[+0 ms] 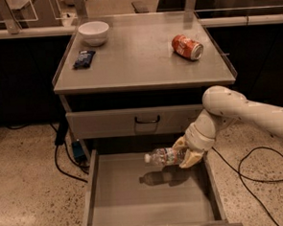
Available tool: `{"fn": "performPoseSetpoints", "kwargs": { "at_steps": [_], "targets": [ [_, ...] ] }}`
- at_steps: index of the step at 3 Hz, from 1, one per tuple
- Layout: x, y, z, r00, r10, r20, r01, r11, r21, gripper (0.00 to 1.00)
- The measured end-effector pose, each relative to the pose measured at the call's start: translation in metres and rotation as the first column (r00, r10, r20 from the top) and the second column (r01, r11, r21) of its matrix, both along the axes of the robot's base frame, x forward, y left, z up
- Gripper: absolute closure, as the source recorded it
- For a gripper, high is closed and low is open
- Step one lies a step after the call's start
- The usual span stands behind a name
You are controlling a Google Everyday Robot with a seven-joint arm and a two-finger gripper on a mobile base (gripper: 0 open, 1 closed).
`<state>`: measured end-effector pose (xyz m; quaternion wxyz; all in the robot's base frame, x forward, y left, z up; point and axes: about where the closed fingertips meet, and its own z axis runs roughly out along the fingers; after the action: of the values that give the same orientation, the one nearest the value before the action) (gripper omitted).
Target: Place water bottle into middle drawer
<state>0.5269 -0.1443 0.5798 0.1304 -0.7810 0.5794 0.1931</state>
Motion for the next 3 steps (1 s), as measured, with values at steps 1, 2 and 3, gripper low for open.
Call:
{"fn": "performPoseSetpoints", "kwargs": {
  "at_steps": [1, 2, 3],
  "targets": [
    [0.000, 0.000, 0.000, 1.0000, 0.000, 0.000, 0.000, 1.000, 0.000, 1.00],
    [-0.010, 0.004, -0.012, 0.9999, 0.009, 0.007, -0.009, 1.000, -0.021, 1.00],
    [-0.027, 0.015, -0.041, 0.9986, 0.003, 0.052, 0.003, 0.993, -0.115, 1.00]
  ]
}}
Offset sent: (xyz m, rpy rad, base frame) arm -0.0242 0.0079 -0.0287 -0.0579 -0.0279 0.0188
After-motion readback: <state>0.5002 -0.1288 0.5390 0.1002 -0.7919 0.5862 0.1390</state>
